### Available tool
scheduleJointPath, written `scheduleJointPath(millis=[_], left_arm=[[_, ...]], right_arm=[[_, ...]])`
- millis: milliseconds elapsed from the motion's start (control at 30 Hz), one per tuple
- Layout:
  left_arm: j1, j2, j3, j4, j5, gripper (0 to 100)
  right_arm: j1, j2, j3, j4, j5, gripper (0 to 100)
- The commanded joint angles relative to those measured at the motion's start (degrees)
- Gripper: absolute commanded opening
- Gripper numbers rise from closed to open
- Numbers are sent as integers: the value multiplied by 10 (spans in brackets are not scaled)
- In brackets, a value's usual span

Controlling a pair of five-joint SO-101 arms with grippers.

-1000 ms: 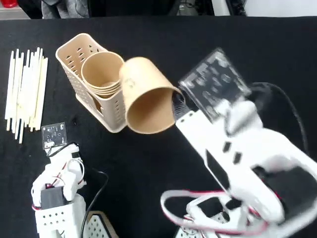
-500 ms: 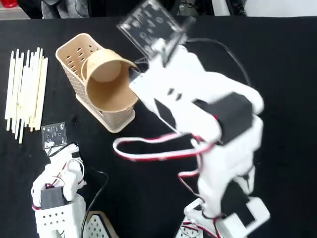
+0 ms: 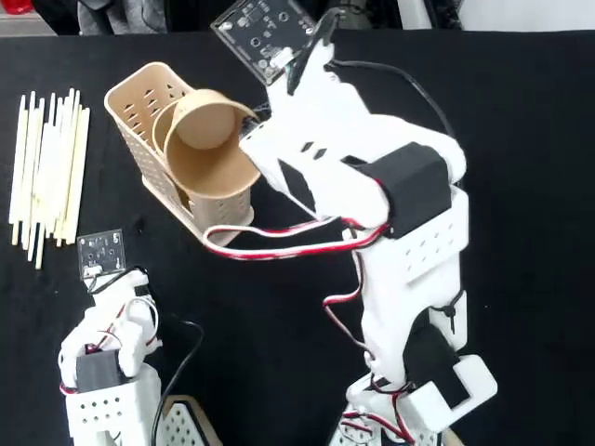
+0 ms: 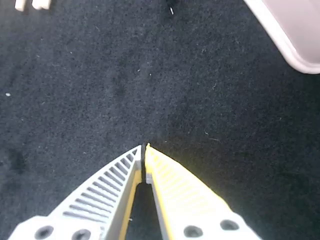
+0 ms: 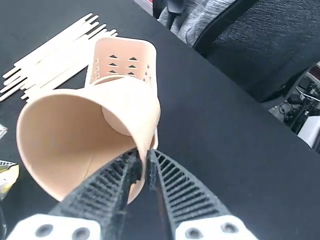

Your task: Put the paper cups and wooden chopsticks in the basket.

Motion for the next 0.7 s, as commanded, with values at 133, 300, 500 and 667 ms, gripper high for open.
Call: scheduleJointPath(millis=[133,300,500,667], left_arm=[[6,-1,9,3,4,30],[6,-1,9,3,4,30],[6,-1,9,3,4,30],[6,-1,9,3,4,30]], right_arm=[[11,55,-23,-25,-1,16],[11,95,-50,-31,-5,39],[10,98,-109,-31,-6,155],[-14,102,-131,-36,-5,156]])
